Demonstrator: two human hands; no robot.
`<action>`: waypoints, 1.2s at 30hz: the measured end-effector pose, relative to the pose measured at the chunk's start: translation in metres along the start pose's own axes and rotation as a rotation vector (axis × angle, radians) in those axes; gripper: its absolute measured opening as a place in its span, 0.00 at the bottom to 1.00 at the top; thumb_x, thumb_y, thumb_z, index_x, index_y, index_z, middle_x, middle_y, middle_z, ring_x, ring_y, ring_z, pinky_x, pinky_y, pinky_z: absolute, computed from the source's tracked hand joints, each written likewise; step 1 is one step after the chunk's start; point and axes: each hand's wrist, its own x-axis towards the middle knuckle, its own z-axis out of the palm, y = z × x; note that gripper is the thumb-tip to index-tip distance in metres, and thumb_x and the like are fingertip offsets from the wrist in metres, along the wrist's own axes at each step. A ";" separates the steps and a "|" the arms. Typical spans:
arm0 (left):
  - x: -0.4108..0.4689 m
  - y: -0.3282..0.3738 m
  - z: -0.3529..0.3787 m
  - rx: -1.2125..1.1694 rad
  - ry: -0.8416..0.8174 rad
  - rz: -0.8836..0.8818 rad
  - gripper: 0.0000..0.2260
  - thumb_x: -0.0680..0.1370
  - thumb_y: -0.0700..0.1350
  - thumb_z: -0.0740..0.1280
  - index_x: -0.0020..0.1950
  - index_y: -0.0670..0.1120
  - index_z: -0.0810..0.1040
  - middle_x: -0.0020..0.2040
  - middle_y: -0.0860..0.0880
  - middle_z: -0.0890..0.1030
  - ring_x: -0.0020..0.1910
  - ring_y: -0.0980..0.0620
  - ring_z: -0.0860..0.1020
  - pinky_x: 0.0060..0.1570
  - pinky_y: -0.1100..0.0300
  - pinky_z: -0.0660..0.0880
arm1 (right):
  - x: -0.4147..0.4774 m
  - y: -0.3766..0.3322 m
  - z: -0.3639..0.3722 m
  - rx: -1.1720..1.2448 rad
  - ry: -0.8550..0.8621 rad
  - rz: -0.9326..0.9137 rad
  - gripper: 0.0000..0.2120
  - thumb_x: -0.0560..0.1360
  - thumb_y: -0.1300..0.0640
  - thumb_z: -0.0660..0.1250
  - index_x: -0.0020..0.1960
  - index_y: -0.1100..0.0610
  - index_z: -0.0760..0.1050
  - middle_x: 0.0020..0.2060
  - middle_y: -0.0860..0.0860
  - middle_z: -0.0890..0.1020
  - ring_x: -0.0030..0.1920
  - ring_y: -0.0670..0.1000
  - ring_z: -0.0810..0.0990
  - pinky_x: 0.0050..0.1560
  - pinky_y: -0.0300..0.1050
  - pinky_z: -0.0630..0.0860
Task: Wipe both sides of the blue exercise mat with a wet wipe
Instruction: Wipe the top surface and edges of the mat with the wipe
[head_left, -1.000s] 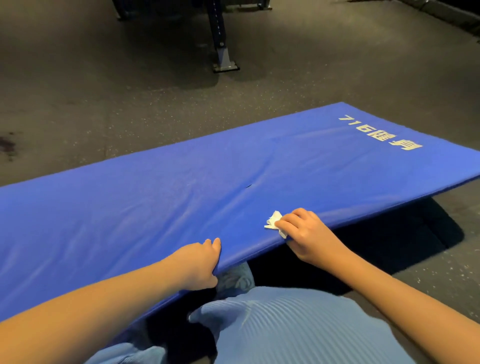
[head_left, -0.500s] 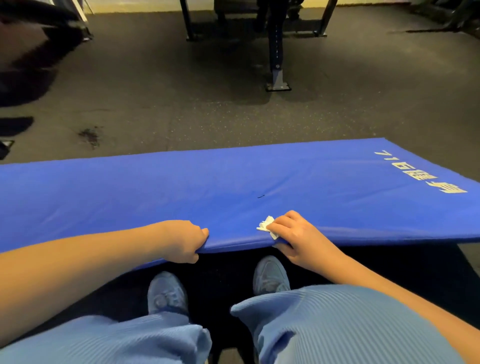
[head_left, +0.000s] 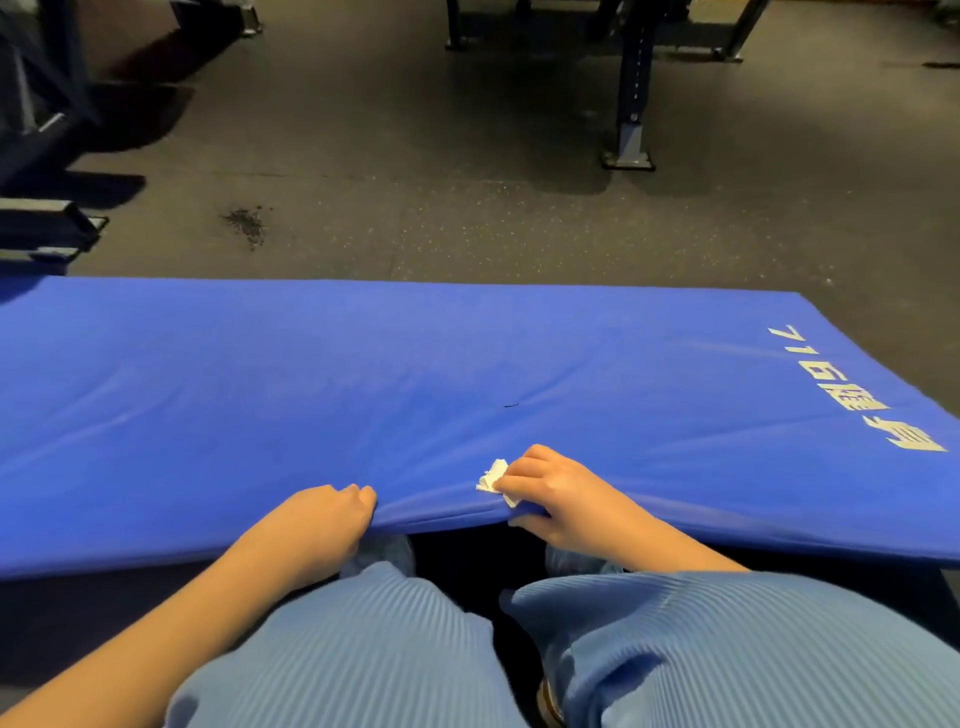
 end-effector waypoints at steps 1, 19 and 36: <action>-0.003 0.000 0.005 -0.008 -0.015 -0.014 0.03 0.80 0.40 0.54 0.49 0.46 0.60 0.35 0.51 0.59 0.29 0.53 0.59 0.27 0.56 0.53 | 0.000 -0.003 0.002 0.025 -0.023 -0.005 0.13 0.68 0.62 0.70 0.52 0.58 0.79 0.43 0.49 0.81 0.41 0.55 0.74 0.41 0.41 0.72; 0.016 -0.009 0.102 -0.143 -0.163 -0.059 0.20 0.77 0.53 0.64 0.65 0.47 0.65 0.65 0.48 0.67 0.45 0.46 0.69 0.40 0.53 0.67 | -0.021 -0.005 0.042 0.172 -0.488 0.324 0.13 0.79 0.50 0.60 0.54 0.51 0.81 0.58 0.45 0.75 0.55 0.46 0.71 0.53 0.41 0.68; 0.104 0.052 0.075 -0.646 0.070 0.018 0.27 0.82 0.60 0.47 0.79 0.52 0.56 0.80 0.54 0.51 0.78 0.53 0.47 0.75 0.50 0.45 | -0.033 0.034 0.031 0.265 -0.354 0.637 0.10 0.73 0.59 0.70 0.35 0.62 0.79 0.36 0.49 0.76 0.33 0.44 0.72 0.40 0.27 0.64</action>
